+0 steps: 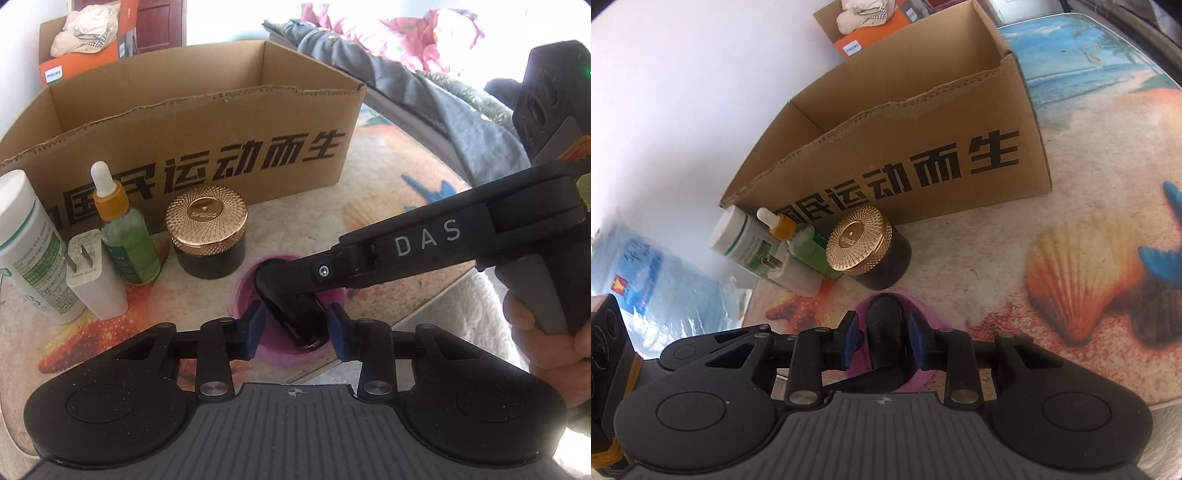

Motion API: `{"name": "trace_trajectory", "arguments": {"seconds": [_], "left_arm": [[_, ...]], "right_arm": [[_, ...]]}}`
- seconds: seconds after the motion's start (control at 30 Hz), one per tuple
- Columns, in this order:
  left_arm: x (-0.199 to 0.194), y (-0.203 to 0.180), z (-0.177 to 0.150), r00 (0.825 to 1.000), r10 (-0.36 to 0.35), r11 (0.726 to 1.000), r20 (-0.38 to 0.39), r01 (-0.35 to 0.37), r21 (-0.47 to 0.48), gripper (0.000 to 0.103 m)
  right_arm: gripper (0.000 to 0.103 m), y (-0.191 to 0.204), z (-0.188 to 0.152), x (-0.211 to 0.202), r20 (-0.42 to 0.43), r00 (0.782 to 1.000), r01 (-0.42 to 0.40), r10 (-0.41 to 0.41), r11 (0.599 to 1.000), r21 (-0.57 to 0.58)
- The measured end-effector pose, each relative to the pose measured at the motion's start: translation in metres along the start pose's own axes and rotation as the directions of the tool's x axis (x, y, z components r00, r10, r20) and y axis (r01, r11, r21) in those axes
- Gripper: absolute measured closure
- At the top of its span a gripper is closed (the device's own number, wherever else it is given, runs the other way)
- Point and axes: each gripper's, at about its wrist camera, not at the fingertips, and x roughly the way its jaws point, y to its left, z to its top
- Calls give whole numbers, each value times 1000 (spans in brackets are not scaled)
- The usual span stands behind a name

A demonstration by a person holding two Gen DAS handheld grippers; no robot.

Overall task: Organize rigid objects
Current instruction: 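Return the right gripper to the pink bowl and grasp the black item, then carry the black item into the cardboard box and open the right gripper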

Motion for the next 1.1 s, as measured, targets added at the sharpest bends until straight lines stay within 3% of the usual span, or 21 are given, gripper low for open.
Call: {"name": "trace_trajectory", "arguments": {"seconds": [0.27, 0.43, 0.5, 0.57, 0.87, 1.1], "left_arm": [[4, 7, 0, 999, -28, 999, 15, 28, -18, 66], [6, 8, -1, 999, -23, 1000, 49, 23, -12, 66], [10, 8, -1, 999, -2, 1000, 48, 3, -18, 65], [12, 14, -1, 999, -25, 998, 43, 27, -50, 65], [6, 15, -2, 997, -26, 998, 79, 31, -62, 71], [-16, 10, 6, 990, -10, 999, 142, 17, -44, 71]], "right_arm": [[72, 4, 2, 15, -34, 999, 34, -35, 999, -28], [71, -6, 5, 15, -24, 1000, -10, 10, 1000, 13], [70, -13, 4, 16, -22, 997, -70, 71, 996, 51], [72, -19, 3, 14, -8, 995, -102, 103, 991, 83], [85, -24, 1, 7, 41, 991, -129, 126, 987, 100], [85, -5, 4, -16, 101, 986, -133, 130, 991, 23]]}}
